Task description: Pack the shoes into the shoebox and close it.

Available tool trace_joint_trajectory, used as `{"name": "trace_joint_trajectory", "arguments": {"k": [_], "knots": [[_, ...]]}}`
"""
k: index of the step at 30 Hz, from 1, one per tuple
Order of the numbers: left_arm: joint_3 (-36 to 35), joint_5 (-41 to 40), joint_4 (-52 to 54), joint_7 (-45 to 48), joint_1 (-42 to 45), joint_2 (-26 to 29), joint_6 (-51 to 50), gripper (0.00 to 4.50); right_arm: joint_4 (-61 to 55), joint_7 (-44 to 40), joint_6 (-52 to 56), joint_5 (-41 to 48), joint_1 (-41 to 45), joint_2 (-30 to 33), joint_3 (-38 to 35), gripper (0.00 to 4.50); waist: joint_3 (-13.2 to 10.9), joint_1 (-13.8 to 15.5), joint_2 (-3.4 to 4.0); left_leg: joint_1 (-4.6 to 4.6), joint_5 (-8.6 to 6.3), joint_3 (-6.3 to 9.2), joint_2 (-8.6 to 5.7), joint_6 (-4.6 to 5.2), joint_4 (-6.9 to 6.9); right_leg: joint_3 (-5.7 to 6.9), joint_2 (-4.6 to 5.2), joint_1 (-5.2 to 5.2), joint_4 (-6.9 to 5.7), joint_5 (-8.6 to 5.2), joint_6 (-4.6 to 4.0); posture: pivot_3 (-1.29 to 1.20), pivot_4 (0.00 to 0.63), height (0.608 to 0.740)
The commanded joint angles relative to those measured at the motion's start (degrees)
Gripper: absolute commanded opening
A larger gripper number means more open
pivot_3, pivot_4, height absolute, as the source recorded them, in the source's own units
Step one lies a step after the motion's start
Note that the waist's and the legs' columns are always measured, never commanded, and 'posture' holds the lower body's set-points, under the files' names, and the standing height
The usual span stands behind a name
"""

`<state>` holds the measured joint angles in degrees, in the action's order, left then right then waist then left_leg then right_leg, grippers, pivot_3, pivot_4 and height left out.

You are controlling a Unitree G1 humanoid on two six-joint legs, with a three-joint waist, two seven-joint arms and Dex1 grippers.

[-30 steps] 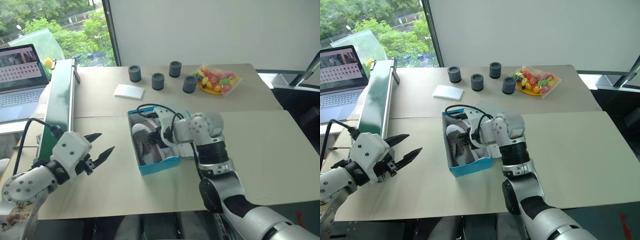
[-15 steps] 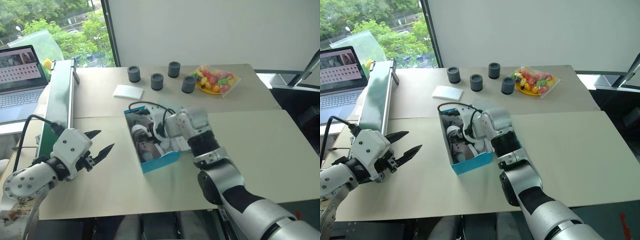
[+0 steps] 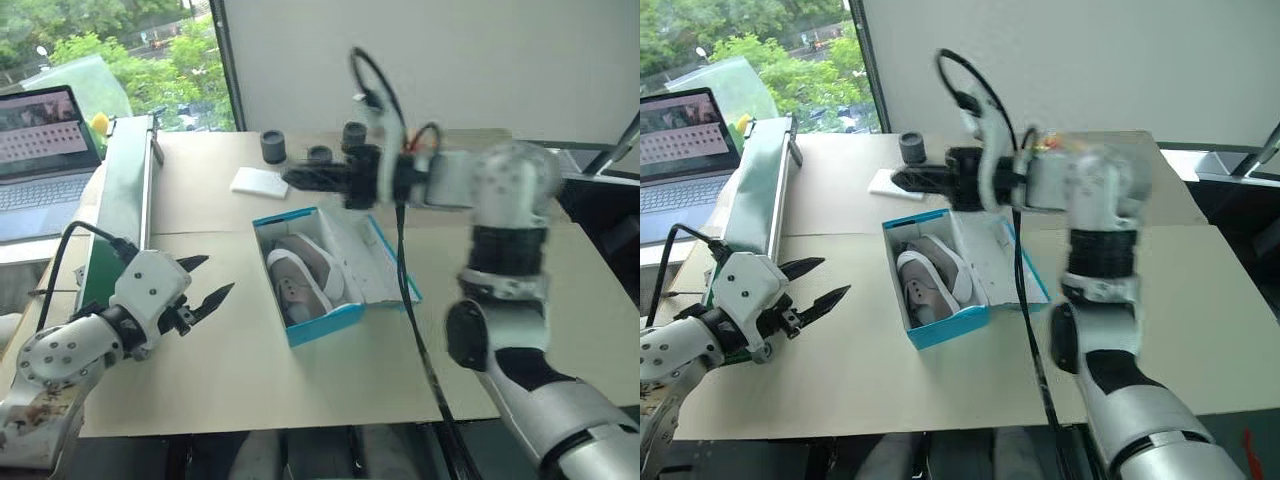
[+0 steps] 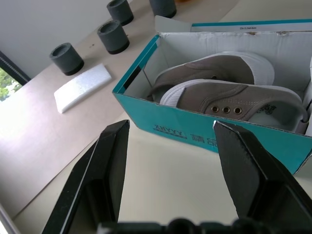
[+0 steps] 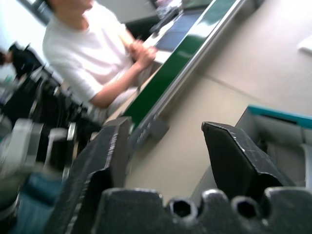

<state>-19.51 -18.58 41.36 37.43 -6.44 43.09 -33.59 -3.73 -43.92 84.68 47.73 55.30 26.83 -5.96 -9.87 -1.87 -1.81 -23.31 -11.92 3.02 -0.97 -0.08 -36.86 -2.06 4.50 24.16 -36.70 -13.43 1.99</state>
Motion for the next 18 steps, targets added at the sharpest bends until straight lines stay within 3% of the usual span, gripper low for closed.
{"name": "trace_joint_trajectory", "arguments": {"k": [1, 3, 5, 8, 12, 18], "knots": [[0.0, -1.0, 0.8, 0.9, 1.2, 0.5, 1.9, 2.93, -12.0, -21.2, -9.6, 3.5, -12.8, 13.4, 7.0, 1.31, 0.0, 0.2, -0.02, -0.01, -0.01, -0.04, 0.0, 0.01, -0.02, -0.03, 0.0, 0.0, 0.02, -0.01, 0.02, 0.0, 0.15, 0.726], [-0.6, -2.9, 1.1, 1.8, 0.9, -0.1, 1.7, 2.93, -15.1, -27.7, -16.4, 0.4, -20.1, 19.5, 10.9, 0.63, 0.0, -0.1, 0.02, 0.02, -0.01, -0.09, 0.0, 0.02, -0.03, -0.07, -0.04, 0.02, -0.02, 0.0, 0.02, 0.0, 0.15, 0.726], [-2.6, -5.9, 1.2, 3.2, -0.6, -1.1, 1.7, 2.93, -15.9, -29.4, -25.2, -7.5, -27.4, 24.4, 17.2, 0.63, 0.0, -0.7, 0.03, 0.11, -0.01, -0.17, 0.05, 0.02, -0.01, -0.15, -0.1, 0.03, -0.07, -0.01, 0.0, 0.0, 0.15, 0.726], [-4.4, -7.4, 1.0, 4.0, -2.5, -1.4, 2.3, 2.93, -15.8, -28.7, -31.8, -12.8, -31.3, 25.9, 20.3, 0.63, 0.0, -0.9, 0.02, 0.21, -0.02, -0.37, 0.36, 0.0, -0.01, -0.23, -0.18, 0.02, -0.06, -0.21, 0.28, 0.0, 0.15, 0.726], [-9.8, -15.0, 0.1, 5.2, -6.7, -4.4, 0.3, 2.93, -10.5, -8.2, -34.4, -24.4, -35.9, 16.0, 22.6, 0.63, 0.0, -0.6, -0.09, 0.38, -0.02, -0.56, 0.69, 0.0, -0.07, -0.36, -0.42, -0.1, -0.05, -0.18, 0.24, 0.0, 0.15, 0.726], [-11.6, -15.0, -2.0, 7.6, -11.4, -3.7, 2.6, 2.93, -4.8, 12.3, -37.6, -29.0, -40.8, 0.7, 13.0, 0.63, 0.0, 0.2, -0.11, 0.27, 0.0, -0.55, 0.7, -0.03, -0.12, -0.41, -0.48, 0.01, -0.07, 0.08, -0.21, 0.0, 0.15, 0.726]]}}
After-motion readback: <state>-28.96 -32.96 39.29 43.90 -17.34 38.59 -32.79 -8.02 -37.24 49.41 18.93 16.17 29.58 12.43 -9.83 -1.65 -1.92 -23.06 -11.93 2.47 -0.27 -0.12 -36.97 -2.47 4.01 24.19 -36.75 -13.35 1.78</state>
